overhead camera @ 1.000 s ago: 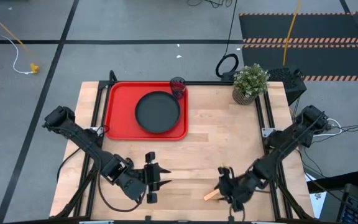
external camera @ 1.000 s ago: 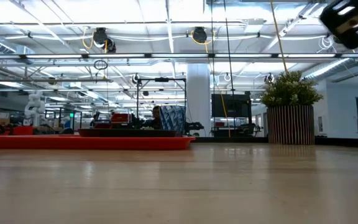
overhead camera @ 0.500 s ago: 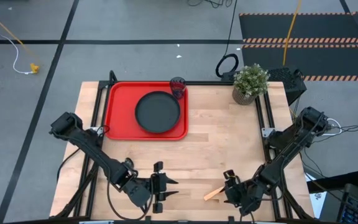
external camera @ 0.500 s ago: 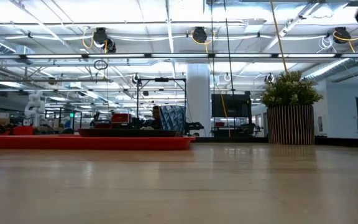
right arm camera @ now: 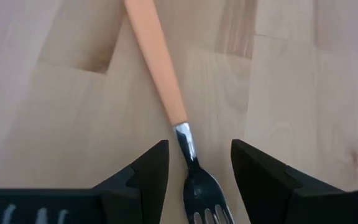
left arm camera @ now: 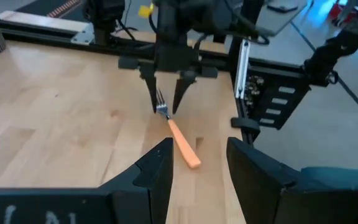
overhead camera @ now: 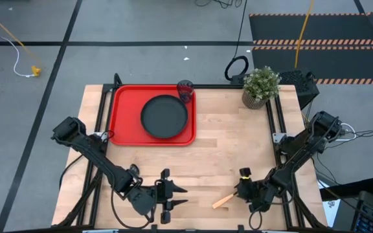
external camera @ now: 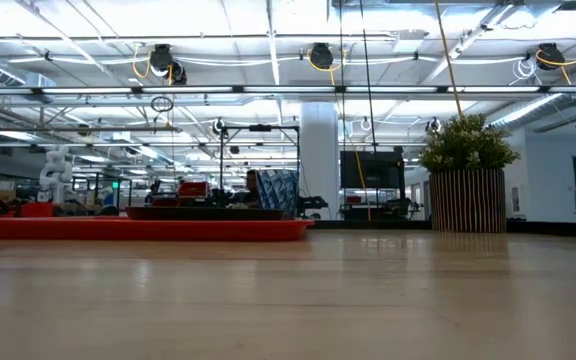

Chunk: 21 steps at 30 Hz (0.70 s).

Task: Pick and place plate/cup/fork/spoon on tray
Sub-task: Put the light orange fork on the red tray to the left of the black plate

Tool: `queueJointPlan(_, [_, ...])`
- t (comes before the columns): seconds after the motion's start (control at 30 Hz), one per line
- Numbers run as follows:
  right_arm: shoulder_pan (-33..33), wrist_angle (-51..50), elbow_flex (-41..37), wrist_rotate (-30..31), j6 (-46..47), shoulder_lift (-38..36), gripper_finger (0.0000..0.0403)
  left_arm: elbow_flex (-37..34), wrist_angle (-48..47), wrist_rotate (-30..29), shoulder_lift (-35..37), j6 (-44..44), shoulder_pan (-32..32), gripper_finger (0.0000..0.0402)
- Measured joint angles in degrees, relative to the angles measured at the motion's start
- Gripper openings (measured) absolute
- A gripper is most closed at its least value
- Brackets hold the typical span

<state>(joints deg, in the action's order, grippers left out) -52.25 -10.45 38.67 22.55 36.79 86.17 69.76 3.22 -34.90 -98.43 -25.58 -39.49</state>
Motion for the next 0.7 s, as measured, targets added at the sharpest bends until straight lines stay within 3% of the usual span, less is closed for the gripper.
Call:
queueJointPlan(0.3, [0.0, 10.3, -5.8, -2.3, -1.3, -0.1, 0.016, 0.0, 0.0, -1.1, 0.0, -0.1, -0.4, 0.0152])
queueJointPlan(0.7, [0.0, 12.8, -7.4, -2.9, -3.5, -0.2, 0.0051, 0.0, 0.0, -1.1, 0.0, 1.1, -0.2, 0.0152])
